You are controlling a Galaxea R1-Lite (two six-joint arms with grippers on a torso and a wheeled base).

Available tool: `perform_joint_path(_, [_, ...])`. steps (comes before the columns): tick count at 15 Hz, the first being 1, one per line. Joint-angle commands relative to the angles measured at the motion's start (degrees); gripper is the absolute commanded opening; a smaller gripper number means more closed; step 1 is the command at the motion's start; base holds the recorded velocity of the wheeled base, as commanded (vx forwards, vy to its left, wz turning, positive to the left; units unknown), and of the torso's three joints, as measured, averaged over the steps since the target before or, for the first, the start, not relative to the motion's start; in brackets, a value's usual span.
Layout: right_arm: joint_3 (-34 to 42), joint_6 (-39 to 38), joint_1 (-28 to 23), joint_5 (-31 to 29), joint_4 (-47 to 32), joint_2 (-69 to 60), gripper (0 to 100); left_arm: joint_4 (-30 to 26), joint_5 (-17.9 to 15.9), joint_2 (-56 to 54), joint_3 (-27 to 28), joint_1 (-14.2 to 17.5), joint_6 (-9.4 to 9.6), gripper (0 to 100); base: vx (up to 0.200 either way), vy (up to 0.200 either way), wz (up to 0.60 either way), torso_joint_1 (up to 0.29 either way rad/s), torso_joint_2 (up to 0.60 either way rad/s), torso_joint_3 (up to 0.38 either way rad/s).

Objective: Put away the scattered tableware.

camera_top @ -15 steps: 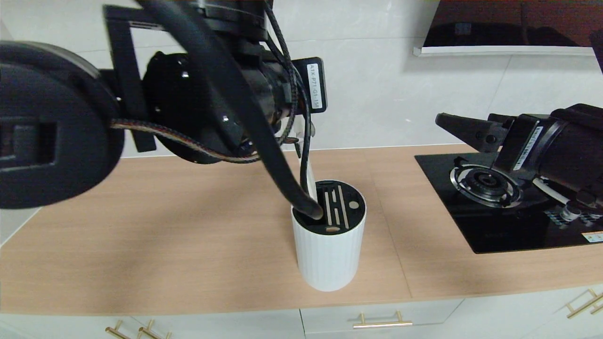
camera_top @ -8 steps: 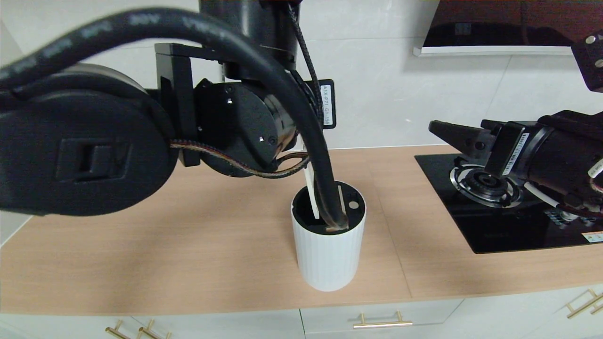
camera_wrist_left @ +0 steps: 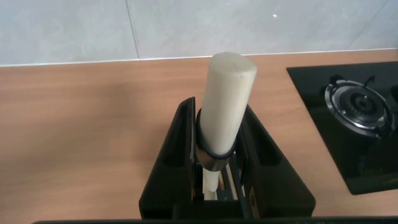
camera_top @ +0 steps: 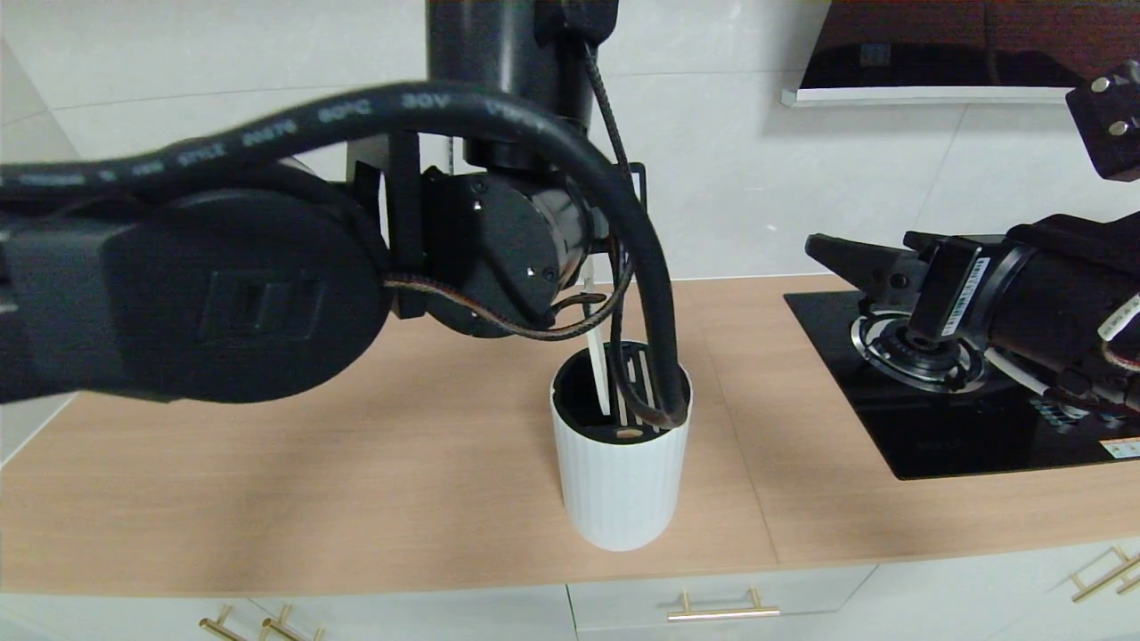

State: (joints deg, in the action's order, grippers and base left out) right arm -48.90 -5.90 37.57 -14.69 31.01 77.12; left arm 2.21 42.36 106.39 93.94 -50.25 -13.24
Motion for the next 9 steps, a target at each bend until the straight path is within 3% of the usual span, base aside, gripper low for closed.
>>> perform_joint_path(1, [0.03, 0.01, 0.05, 0.01, 0.01, 0.14, 100, 0.61, 0.0, 1.19, 0.01, -0.02, -0.56, 0, 0.0, 0.0, 0.0, 0.0, 0.0, 0.0])
perform_joint_path(3, [0.03, 0.01, 0.05, 0.01, 0.01, 0.23, 100, 1.31, 0.44, 2.16, 0.01, -0.02, -1.18, 0, 0.0, 0.0, 0.0, 0.0, 0.0, 0.0])
perform_joint_path(9, [0.21, 0.01, 0.05, 0.01, 0.01, 0.93, 100, 1.22, 0.79, 4.62, -3.24, -0.02, -5.31, 0, 0.0, 0.0, 0.0, 0.0, 0.0, 0.0])
